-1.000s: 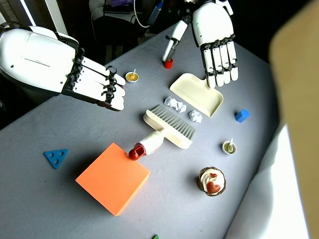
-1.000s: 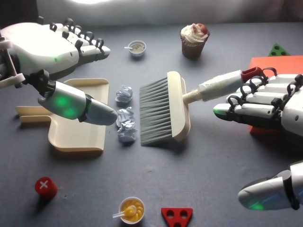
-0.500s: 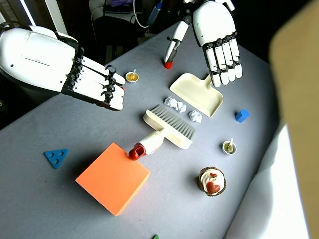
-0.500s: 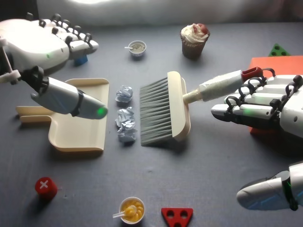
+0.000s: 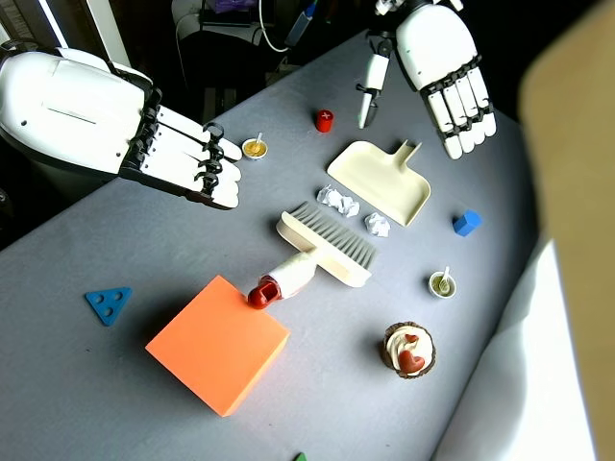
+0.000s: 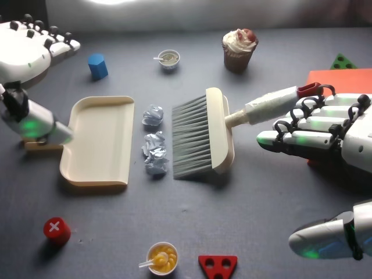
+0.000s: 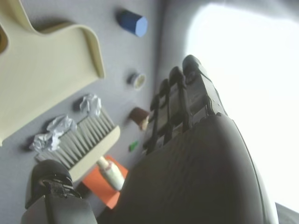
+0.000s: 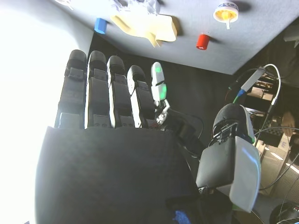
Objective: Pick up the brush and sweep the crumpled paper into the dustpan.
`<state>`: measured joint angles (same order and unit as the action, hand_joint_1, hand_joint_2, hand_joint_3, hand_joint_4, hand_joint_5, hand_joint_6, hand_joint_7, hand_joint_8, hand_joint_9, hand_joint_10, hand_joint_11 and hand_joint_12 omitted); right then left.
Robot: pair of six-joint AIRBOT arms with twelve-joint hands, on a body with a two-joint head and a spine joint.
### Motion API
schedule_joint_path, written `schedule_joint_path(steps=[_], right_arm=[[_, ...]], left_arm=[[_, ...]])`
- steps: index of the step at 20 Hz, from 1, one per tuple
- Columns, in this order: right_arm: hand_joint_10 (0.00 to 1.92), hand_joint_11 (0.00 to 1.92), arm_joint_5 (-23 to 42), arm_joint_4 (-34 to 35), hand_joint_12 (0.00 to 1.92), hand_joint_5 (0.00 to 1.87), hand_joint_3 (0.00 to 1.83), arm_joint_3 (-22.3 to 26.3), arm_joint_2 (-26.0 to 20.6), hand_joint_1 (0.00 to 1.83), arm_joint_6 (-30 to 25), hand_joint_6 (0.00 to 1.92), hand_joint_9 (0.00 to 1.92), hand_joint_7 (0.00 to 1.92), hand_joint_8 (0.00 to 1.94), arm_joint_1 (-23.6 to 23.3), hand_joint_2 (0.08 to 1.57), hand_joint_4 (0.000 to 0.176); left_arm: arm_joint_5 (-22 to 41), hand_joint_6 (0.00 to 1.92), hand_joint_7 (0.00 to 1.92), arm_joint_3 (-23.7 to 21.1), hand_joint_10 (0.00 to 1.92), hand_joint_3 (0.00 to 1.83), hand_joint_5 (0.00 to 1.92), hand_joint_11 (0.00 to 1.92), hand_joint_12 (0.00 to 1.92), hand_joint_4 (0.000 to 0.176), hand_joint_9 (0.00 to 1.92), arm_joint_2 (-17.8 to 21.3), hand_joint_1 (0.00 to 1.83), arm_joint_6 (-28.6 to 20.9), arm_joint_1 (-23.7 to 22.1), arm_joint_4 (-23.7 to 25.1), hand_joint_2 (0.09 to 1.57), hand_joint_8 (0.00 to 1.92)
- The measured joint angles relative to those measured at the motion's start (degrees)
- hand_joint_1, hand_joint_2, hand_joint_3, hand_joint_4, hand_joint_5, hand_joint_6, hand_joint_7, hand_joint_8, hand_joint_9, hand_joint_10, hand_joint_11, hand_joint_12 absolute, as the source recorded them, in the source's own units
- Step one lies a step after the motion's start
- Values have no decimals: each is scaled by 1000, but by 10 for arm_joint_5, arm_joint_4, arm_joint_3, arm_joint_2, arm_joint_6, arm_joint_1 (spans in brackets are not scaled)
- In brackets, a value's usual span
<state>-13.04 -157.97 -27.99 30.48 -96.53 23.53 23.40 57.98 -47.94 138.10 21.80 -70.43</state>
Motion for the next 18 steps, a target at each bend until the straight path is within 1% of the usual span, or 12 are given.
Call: schedule_joint_path(steps=[1,2,4,5,6,8,13,15,17,18], right_arm=[[3,126,-1,0,11,121,10,0,0,0,0,4,158,158,4,0,961,0],[5,133,-1,0,13,123,9,0,0,0,0,4,163,162,6,0,963,0],[2,121,-1,0,7,124,10,0,0,0,0,3,160,158,2,0,972,0],[0,90,-1,0,2,102,11,0,0,0,0,0,134,128,0,0,980,0],[8,108,-1,0,10,117,10,0,0,0,0,7,148,141,7,0,983,0],[3,114,-1,0,12,108,10,0,0,0,0,6,138,134,6,0,991,0],[11,135,-2,0,18,122,0,1,0,0,0,9,167,160,12,0,974,0],[3,128,-2,0,13,125,5,2,0,0,0,8,152,147,4,0,986,0],[0,102,-3,0,2,105,5,2,0,0,0,0,129,128,0,0,991,0],[9,134,-3,0,15,125,3,2,0,0,0,8,153,143,6,0,989,0]], left_arm=[[3,0,61,0,0,0,2,78,26,0,88,0,705,-3,5,2,884,0],[4,0,53,0,0,0,0,69,22,0,79,0,721,-18,15,7,883,0],[6,2,67,0,5,0,5,81,25,0,89,-1,791,-34,30,12,871,6],[7,0,56,2,0,0,0,64,17,0,73,-2,788,-52,41,22,880,0],[9,0,42,6,0,4,0,54,12,0,60,-5,768,-67,51,25,890,0],[15,5,69,7,11,7,12,73,20,0,86,-5,717,-79,66,27,901,12],[24,5,96,17,14,11,20,103,30,0,113,-15,727,-81,83,24,921,14],[31,5,167,24,6,0,95,167,40,0,181,-23,743,-82,91,21,911,5],[33,10,167,27,0,9,129,160,30,0,173,-29,721,-84,94,21,935,0],[33,13,172,27,2,6,142,163,31,0,177,-31,736,-86,94,21,933,2]])
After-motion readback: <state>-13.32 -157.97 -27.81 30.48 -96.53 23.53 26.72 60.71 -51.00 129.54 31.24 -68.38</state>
